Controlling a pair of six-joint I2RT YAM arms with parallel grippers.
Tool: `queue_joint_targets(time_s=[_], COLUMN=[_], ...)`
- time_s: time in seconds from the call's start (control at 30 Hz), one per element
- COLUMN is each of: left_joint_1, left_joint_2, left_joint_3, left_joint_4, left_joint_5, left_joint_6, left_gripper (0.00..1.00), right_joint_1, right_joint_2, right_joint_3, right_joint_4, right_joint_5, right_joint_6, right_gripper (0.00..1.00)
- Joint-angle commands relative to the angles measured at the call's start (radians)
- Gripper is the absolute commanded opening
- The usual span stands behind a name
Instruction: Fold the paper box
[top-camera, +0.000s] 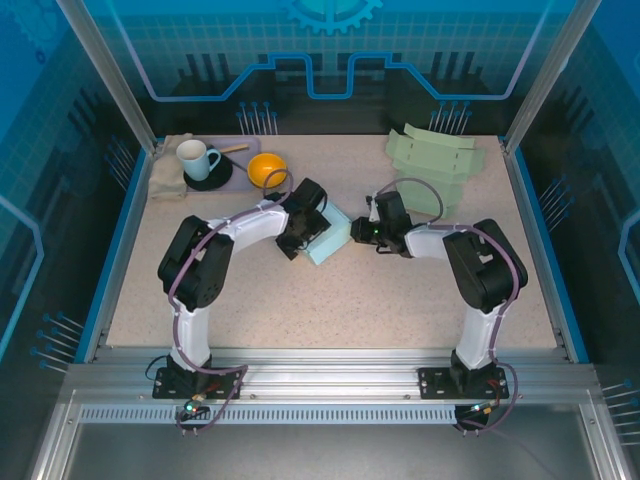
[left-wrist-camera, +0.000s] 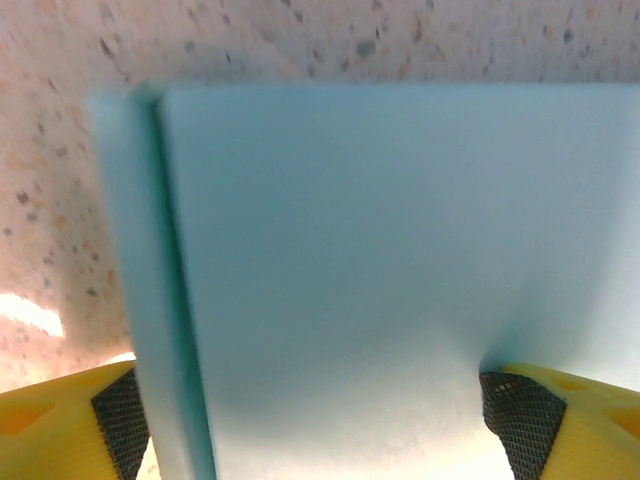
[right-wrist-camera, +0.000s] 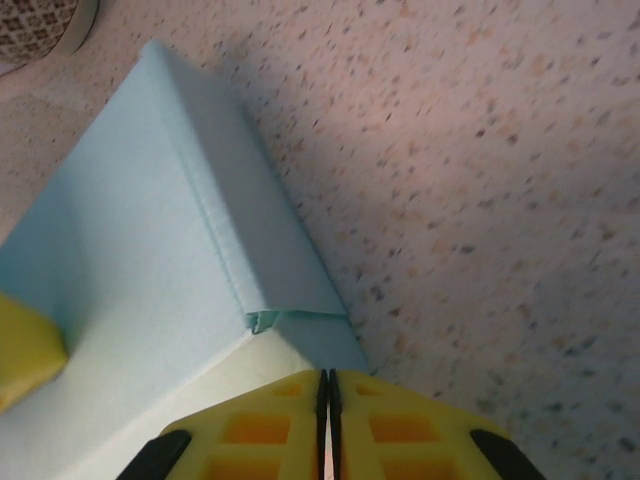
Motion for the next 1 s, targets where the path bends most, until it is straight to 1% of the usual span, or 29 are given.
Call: queue_joint_targets(time_s=[0.0,0.23,0.33,0.4,0.6,0.7,0.73,0.77,0.87,0.97], left_joint_1=[-0.054,-0.055,-0.054,-0.054,-0.042,0.003,0.022,0.043,0.103,0.128], left_joint_2=[0.03,-0.019,-0.071,-0.106,-0.218,-0.253,-0.252,-0.241,-0.162,-0.066], left_joint_3=[-0.051,-0.035,-0.031,-0.028,-0.023,-0.008,-0.001,0.011,0.062,0.112], left_joint_4=[-0.139,-0.182,-0.2,-0.198,-0.151,-0.112,-0.087,-0.061,-0.029,0.009], left_joint_5=[0.107,0.111,0.096,0.091,0.049,0.106,0.138,0.176,0.215,0.209], left_joint_6=[0.029,0.089,0.117,0.159,0.356,0.476,0.538,0.602,0.744,0.854], left_gripper=[0.92,0.95,0.96,0.97,0.99,0.99,0.99,0.99,0.97,0.94], right_joint_1=[-0.012,-0.039,-0.055,-0.061,-0.073,-0.074,-0.074,-0.075,-0.074,-0.076], right_joint_2=[0.039,0.038,0.03,0.025,-0.014,-0.024,-0.018,-0.012,0.001,0.022], right_joint_3=[0.043,0.067,0.091,0.113,0.138,0.16,0.181,0.195,0.208,0.229], right_joint_4=[-0.066,-0.125,-0.191,-0.246,-0.353,-0.412,-0.44,-0.46,-0.466,-0.47], right_joint_5=[-0.048,-0.064,-0.073,-0.08,-0.078,-0.089,-0.095,-0.099,-0.104,-0.119], right_joint_6=[-0.051,-0.089,-0.101,-0.113,-0.138,-0.157,-0.165,-0.171,-0.169,-0.161], right_gripper=[0.13,0.14,0.15,0.15,0.15,0.15,0.15,0.15,0.15,0.14])
